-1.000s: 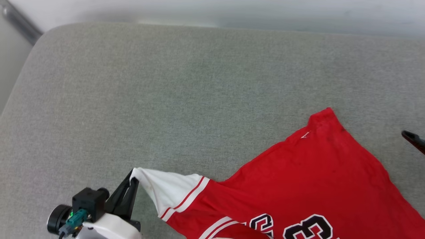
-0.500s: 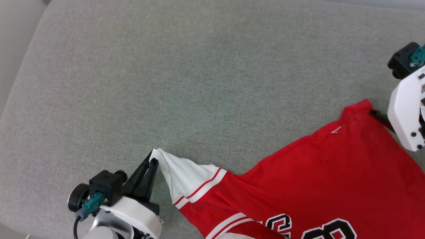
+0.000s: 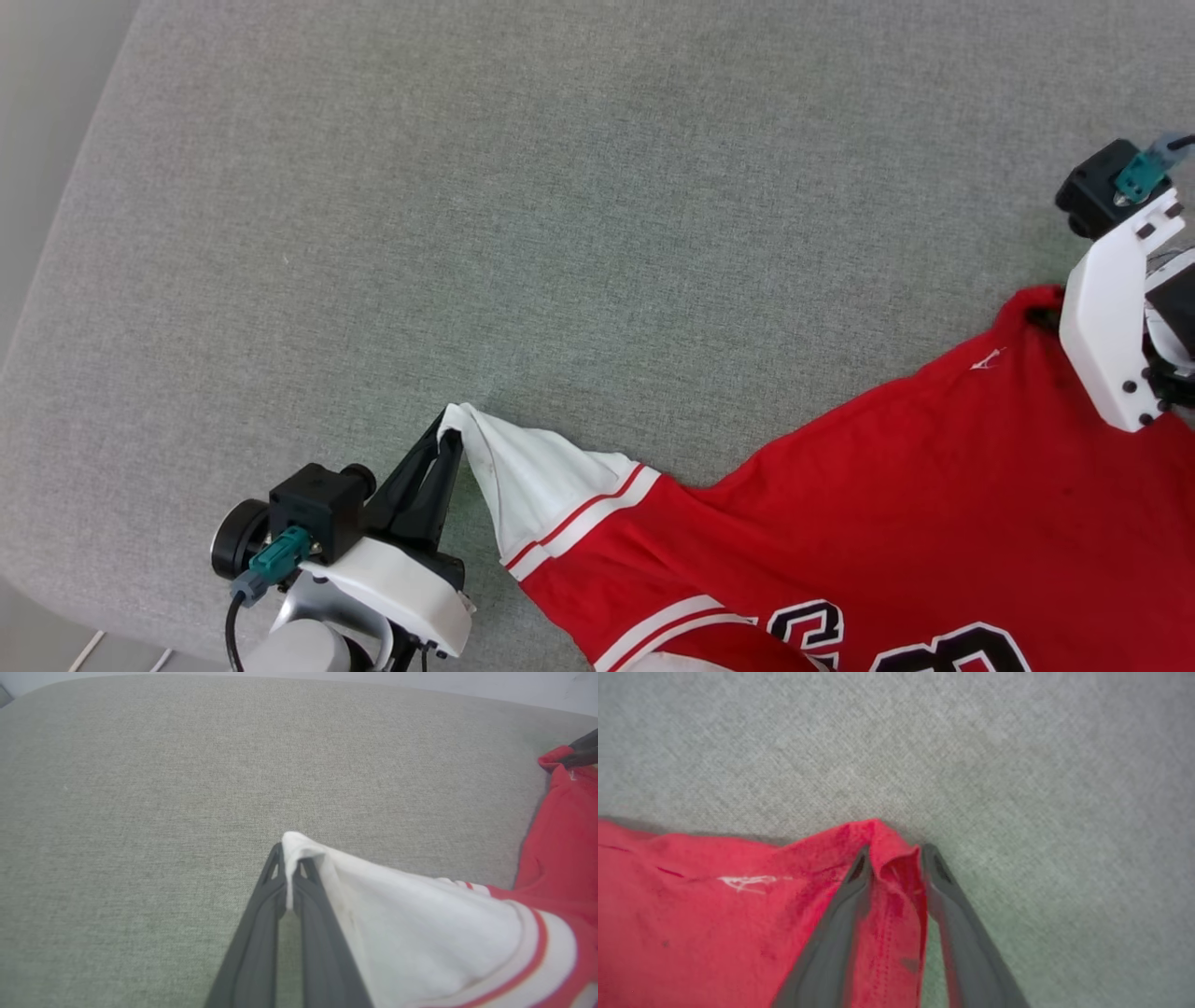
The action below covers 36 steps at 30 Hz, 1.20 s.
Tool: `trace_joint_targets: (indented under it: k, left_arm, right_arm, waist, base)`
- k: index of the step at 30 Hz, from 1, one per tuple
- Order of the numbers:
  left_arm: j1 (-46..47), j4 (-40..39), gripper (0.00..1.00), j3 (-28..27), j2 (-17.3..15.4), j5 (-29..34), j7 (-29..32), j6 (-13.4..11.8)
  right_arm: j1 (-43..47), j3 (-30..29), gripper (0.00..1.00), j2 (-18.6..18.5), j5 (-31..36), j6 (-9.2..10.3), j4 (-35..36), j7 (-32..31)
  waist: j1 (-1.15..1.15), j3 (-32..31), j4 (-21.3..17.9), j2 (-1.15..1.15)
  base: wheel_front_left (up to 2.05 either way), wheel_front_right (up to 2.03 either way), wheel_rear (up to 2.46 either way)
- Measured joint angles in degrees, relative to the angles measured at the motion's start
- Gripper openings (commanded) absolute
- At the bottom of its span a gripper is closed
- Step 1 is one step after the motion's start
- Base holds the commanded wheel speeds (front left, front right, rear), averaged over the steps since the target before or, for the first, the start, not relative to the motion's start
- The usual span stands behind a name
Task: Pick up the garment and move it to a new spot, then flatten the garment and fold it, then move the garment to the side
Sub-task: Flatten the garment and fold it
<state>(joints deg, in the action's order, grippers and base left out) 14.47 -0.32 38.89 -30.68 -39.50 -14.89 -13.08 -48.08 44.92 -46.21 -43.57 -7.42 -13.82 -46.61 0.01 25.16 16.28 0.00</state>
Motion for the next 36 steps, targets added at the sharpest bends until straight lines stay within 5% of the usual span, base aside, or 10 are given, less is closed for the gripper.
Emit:
trace_joint_targets:
  k: [18, 29, 36]
  left_arm:
    - [7.85, -3.86, 0.0, -2.76, -5.2, 4.54, 2.71, 0.1]
    - [33.57, -2.56, 0.0, -6.71, -4.54, 7.39, 7.31, 4.48]
    - [52.93, 3.24, 0.0, -7.71, -1.31, 8.87, 10.07, 8.69]
  right_arm:
    - [-0.63, -1.7, 0.0, -2.25, -2.44, -0.09, 3.27, 22.95]
    - [-8.54, -14.72, 0.0, 2.22, 6.48, -0.09, 4.34, 27.72]
    - [-19.89, -20.34, 0.0, 6.56, 12.67, -0.09, 3.99, 26.54]
  waist:
    - [-0.01, -11.58, -5.3, 0.0]
    - [-0.01, -8.12, -9.15, 0.0]
    - [0.0, -2.72, -10.62, 0.0]
  base:
    - [0.0, 0.0, 0.0]
    - [0.0, 0.0, 0.0]
    - [0.0, 0.0, 0.0]
